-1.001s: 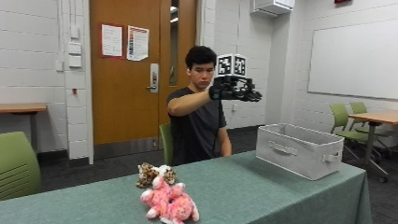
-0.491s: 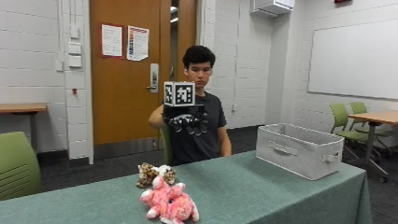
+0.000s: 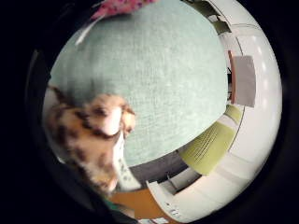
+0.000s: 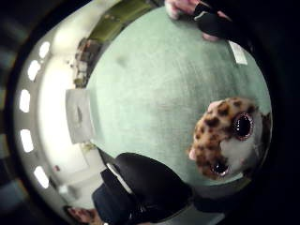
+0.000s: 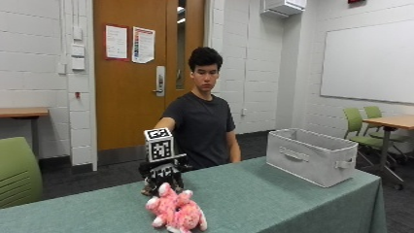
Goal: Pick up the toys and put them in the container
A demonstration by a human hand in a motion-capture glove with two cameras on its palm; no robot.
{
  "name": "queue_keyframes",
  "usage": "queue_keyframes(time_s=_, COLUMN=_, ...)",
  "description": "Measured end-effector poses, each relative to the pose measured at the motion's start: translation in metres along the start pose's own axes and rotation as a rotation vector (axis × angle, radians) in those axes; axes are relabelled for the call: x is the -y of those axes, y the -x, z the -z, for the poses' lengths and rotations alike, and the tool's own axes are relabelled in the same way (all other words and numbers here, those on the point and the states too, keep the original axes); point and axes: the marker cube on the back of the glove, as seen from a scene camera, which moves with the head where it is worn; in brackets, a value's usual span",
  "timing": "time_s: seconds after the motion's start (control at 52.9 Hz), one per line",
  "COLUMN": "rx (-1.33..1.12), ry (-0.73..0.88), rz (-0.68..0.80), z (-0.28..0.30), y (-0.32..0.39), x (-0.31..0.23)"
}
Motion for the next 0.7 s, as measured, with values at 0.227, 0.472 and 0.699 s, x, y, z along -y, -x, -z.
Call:
queue_keyframes(time_s=0.227, rx=0.01, ry=0.032, rz=-0.006, z=-0.025, y=-0.014, x=-0.009)
queue_keyframes(time_s=0.472, rx=-0.065, ry=0.102, rz=0.033, z=-0.033, y=-0.019, x=-0.029)
queue_keyframes(time_s=0.699, rx=-0.021, ry=-0.009, rz=0.064, z=-0.026, y=-0.013, x=-0.031)
